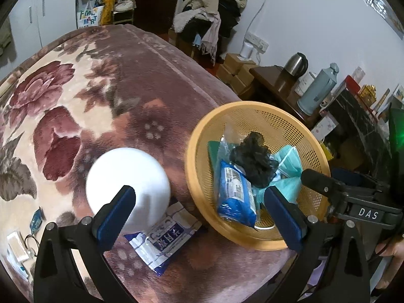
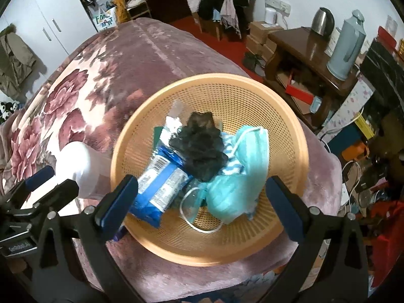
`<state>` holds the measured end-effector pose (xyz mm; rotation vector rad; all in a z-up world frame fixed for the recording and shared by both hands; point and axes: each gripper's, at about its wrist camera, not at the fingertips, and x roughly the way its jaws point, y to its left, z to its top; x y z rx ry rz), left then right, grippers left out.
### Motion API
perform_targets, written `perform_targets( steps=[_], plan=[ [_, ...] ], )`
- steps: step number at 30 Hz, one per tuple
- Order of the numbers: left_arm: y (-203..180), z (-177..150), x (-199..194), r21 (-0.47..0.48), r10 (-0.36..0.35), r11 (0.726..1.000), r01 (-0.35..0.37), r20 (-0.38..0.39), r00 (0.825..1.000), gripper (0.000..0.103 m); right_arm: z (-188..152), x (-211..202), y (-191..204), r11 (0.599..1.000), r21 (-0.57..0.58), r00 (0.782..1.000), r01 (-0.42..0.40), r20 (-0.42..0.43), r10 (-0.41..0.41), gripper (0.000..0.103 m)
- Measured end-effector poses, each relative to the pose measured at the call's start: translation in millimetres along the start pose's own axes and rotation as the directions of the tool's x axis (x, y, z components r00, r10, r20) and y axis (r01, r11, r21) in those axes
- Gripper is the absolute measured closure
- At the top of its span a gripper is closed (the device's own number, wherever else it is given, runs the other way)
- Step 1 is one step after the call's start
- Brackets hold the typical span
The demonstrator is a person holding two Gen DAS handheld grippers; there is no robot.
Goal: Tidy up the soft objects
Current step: 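Move both tools back over the cotton swabs and small packets on the bedspread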
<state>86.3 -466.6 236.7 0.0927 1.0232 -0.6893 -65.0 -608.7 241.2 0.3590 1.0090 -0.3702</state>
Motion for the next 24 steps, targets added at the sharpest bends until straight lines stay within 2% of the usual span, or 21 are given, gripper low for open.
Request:
perform_targets(
  steps=[13, 24],
  plan=[
    [69.3, 1.8, -29.1, -0.124, 0.014, 0.992, -0.007, 0.056, 0.998, 0.001, 15.2, -6.0, 74.0, 0.992, -0.128, 0.999, -0.018, 0.026, 0.021, 0.001],
    [143.7, -5.8, -48.7, -0.248, 0.050, 0.968, -0.028, 0.085, 0.995, 0.001, 26.1, 0.7, 148.3, 0.968, -0.246, 0.998, -0.051, 0.025, 0.059, 0.001]
  ],
)
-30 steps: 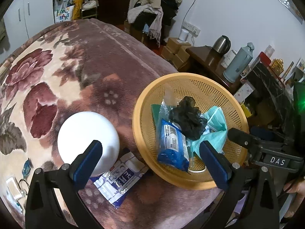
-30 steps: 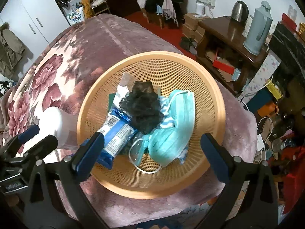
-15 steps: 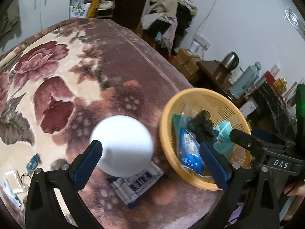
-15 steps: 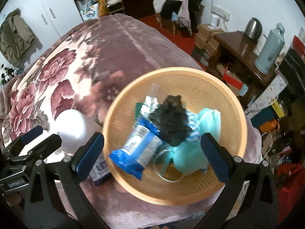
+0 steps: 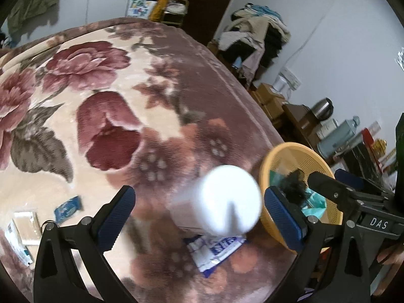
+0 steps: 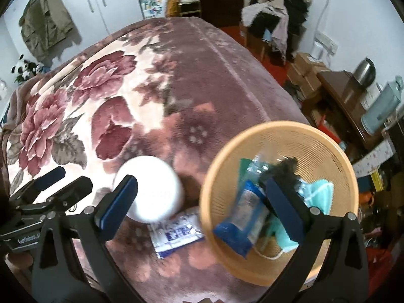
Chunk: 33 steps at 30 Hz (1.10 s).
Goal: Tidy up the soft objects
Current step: 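Move both tools back over the cotton swabs and small packets on the bedspread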
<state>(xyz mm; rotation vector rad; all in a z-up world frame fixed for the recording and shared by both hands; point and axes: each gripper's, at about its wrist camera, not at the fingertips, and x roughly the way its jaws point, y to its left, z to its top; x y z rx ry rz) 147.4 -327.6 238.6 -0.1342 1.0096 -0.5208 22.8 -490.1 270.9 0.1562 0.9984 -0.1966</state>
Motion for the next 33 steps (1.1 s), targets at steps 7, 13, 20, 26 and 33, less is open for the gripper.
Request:
perform_targets(
  steps=[7, 13, 20, 26, 33],
  plan=[
    [53.3, 1.8, -7.7, -0.083, 0.023, 0.996, -0.022, 0.013, 1.000, 0.001, 6.9, 16.3, 43.6, 0.997, -0.073, 1.000, -0.023, -0.019, 0.022, 0.001],
    [98.7, -3.8, -11.0, -0.158, 0.045, 0.987, -0.042, 0.014, 0.999, 0.001, 7.1, 34.2, 85.1, 0.989, -0.139, 0.998, -0.047, -0.048, 0.041, 0.001],
    [143.4, -16.4, -12.7, -0.218, 0.076, 0.973, -0.074, 0.000, 0.997, 0.001, 1.9, 55.0, 126.3, 0.977, -0.196, 0.994, -0.080, -0.088, 0.064, 0.001],
    [179.0, -31.1, -14.3, -0.268, 0.099, 0.958, -0.100, -0.015, 0.995, 0.001, -8.8, 72.9, 159.0, 0.964, -0.242, 0.988, -0.110, -0.132, 0.080, 0.001],
    [218.4, -53.4, -17.2, -0.321, 0.132, 0.937, -0.138, -0.039, 0.990, 0.001, -20.2, 90.0, 192.9, 0.949, -0.280, 0.980, -0.143, -0.174, 0.096, 0.001]
  ],
)
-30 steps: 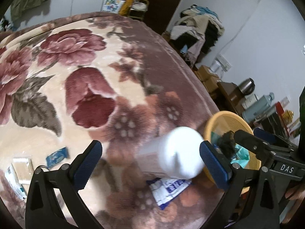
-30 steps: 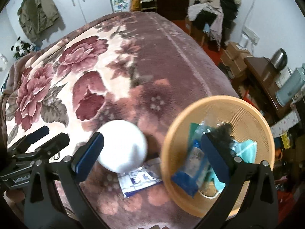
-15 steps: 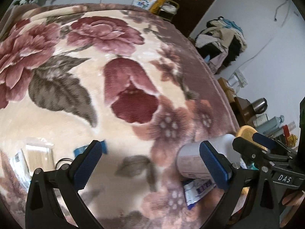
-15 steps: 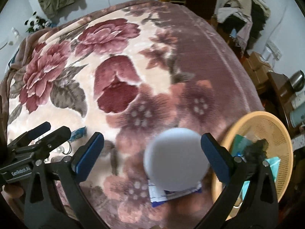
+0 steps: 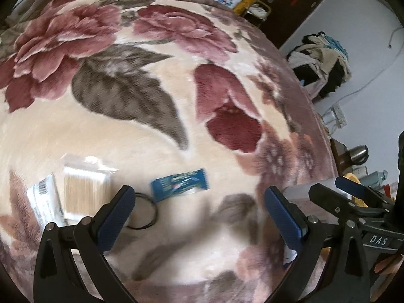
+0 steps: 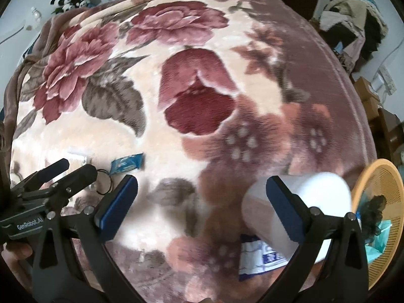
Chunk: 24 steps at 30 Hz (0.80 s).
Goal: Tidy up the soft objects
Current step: 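Move both tools back over the cotton swabs and small packets on the bedspread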
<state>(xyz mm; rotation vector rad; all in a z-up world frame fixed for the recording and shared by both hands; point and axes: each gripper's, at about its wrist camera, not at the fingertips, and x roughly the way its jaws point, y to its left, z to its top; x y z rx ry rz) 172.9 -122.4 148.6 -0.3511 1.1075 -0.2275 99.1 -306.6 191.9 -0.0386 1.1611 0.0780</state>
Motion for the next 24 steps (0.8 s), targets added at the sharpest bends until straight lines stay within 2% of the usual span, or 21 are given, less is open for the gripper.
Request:
perform_targets(
  steps=[10, 24],
  plan=[
    [66.0, -16.0, 2.7, -0.091, 0.061, 0.994, -0.063, -0.016, 0.998, 0.001, 0.0, 41.2, 44.1, 0.996, -0.074, 0.997, -0.041, -0.063, 0.036, 0.001],
    [120.0, -46.5, -0.4, -0.172, 0.122, 0.977, -0.124, -0.025, 0.992, 0.001, -13.0, 87.9, 83.8, 0.985, -0.150, 0.987, -0.086, -0.146, 0.065, 0.001]
  ],
)
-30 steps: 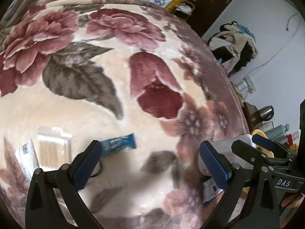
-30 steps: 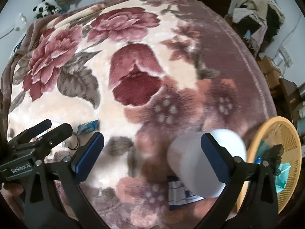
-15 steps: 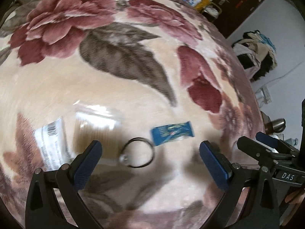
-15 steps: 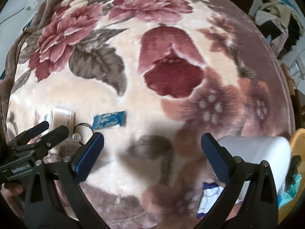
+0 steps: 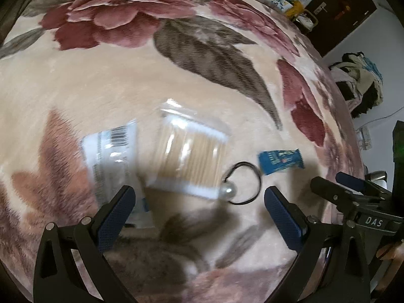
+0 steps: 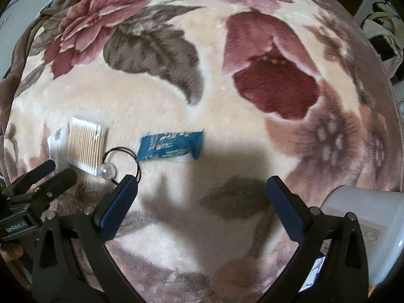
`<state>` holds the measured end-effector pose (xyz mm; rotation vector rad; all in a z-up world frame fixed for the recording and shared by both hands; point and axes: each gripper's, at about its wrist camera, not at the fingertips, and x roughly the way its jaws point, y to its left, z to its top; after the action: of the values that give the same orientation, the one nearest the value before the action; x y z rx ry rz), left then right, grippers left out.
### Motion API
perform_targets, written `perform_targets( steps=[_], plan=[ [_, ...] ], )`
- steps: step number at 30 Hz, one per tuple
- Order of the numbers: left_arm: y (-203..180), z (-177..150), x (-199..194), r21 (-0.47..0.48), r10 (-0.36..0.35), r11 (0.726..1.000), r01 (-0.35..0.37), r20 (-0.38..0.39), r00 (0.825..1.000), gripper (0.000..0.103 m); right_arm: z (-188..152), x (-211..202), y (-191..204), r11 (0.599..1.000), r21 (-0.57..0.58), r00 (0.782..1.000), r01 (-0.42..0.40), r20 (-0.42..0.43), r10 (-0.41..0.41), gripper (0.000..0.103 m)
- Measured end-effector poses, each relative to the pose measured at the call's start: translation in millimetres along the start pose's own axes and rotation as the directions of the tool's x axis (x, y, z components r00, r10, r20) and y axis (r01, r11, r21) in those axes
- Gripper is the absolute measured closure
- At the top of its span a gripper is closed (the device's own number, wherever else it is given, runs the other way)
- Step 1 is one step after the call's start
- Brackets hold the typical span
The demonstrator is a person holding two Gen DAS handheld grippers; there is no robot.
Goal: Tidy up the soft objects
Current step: 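Move both tools back over the cotton swabs and small packets on the bedspread, then grasp the white tissue pack with the left tool while the right tool grasps the hair tie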
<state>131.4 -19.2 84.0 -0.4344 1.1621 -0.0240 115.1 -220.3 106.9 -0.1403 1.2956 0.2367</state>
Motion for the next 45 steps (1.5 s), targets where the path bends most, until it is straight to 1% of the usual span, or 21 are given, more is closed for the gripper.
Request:
perform_targets(
  steps=[2, 8, 10, 12, 13, 15, 17, 25, 27, 29, 32, 34, 38, 40, 42, 44, 45],
  plan=[
    [7.4, -3.0, -2.9, -0.013, 0.004, 1.000, -0.004, 0.013, 1.000, 0.001, -2.6, 6.2, 6.1, 1.000, -0.004, 1.000, -0.019, -0.014, 0.019, 0.001],
    [33.7, -9.4, -9.6, -0.052, 0.027, 0.998, -0.025, 0.039, 0.999, 0.001, -18.3, 15.8, 42.9, 0.990, -0.074, 0.992, -0.123, -0.020, 0.122, 0.002],
    [43.9, -11.6, -13.1, -0.074, 0.030, 0.997, -0.027, 0.050, 0.998, 0.001, -21.5, 16.8, 56.0, 0.984, -0.105, 0.989, -0.146, -0.008, 0.146, 0.012],
    [54.3, -13.9, -16.6, -0.093, 0.035, 0.995, -0.029, 0.060, 0.998, 0.001, -24.0, 20.2, 70.0, 0.976, -0.156, 0.989, -0.149, -0.005, 0.151, 0.035],
    [59.5, -14.8, -18.0, -0.101, 0.038, 0.994, -0.031, 0.062, 0.997, 0.001, -25.1, 23.2, 76.9, 0.973, -0.178, 0.989, -0.148, -0.005, 0.149, 0.040],
    [66.8, -16.0, -19.8, -0.112, 0.044, 0.993, -0.037, 0.063, 0.997, 0.001, -26.4, 28.2, 85.4, 0.967, -0.204, 0.988, -0.152, -0.007, 0.153, 0.055],
    [73.2, -17.1, -20.9, -0.119, 0.048, 0.992, -0.040, 0.062, 0.997, 0.001, -26.8, 35.0, 92.6, 0.961, -0.228, 0.988, -0.154, -0.012, 0.156, 0.060],
    [85.9, -18.5, -18.3, -0.131, 0.043, 0.991, -0.036, 0.051, 0.998, 0.001, -24.2, 54.5, 105.7, 0.954, -0.263, 0.989, -0.144, -0.004, 0.148, 0.061],
    [86.7, -19.7, -15.9, -0.133, 0.039, 0.991, -0.033, 0.041, 0.998, 0.001, -25.3, 57.7, 106.9, 0.951, -0.272, 0.989, -0.145, -0.001, 0.151, 0.076],
    [85.4, -21.2, -14.0, -0.133, 0.035, 0.991, -0.030, 0.036, 0.999, 0.001, -28.4, 55.9, 105.6, 0.951, -0.274, 0.988, -0.143, 0.010, 0.151, 0.079],
    [80.6, -21.3, -11.4, -0.128, 0.032, 0.991, -0.026, 0.039, 0.999, 0.001, -36.6, 46.8, 98.4, 0.949, -0.259, 0.982, -0.178, 0.016, 0.188, 0.079],
    [77.1, -19.5, -8.5, -0.126, 0.038, 0.991, -0.033, 0.036, 0.999, 0.001, -42.7, 40.2, 93.5, 0.953, -0.250, 0.983, -0.169, 0.025, 0.181, 0.079],
    [70.6, -14.8, 2.5, -0.112, 0.078, 0.991, -0.077, 0.010, 0.997, 0.002, -46.3, 39.2, 86.6, 0.960, -0.225, 0.985, -0.167, 0.012, 0.174, 0.078],
    [67.3, -10.9, 9.0, -0.095, 0.104, 0.990, -0.103, -0.003, 0.995, 0.004, -46.9, 41.3, 85.5, 0.962, -0.214, 0.985, -0.170, 0.003, 0.174, 0.078],
    [65.9, -7.4, 15.7, -0.079, 0.124, 0.989, -0.126, -0.020, 0.992, 0.013, -46.4, 45.7, 87.0, 0.964, -0.205, 0.985, -0.171, -0.009, 0.173, 0.078],
    [67.2, -5.2, 19.9, -0.065, 0.148, 0.987, -0.150, -0.028, 0.989, 0.017, -45.9, 48.0, 87.5, 0.965, -0.198, 0.985, -0.170, -0.013, 0.171, 0.078],
    [68.6, -4.9, 19.5, -0.063, 0.151, 0.986, -0.152, -0.021, 0.988, 0.023, -45.4, 48.7, 88.2, 0.965, -0.196, 0.985, -0.172, -0.013, 0.172, 0.078]
  ],
)
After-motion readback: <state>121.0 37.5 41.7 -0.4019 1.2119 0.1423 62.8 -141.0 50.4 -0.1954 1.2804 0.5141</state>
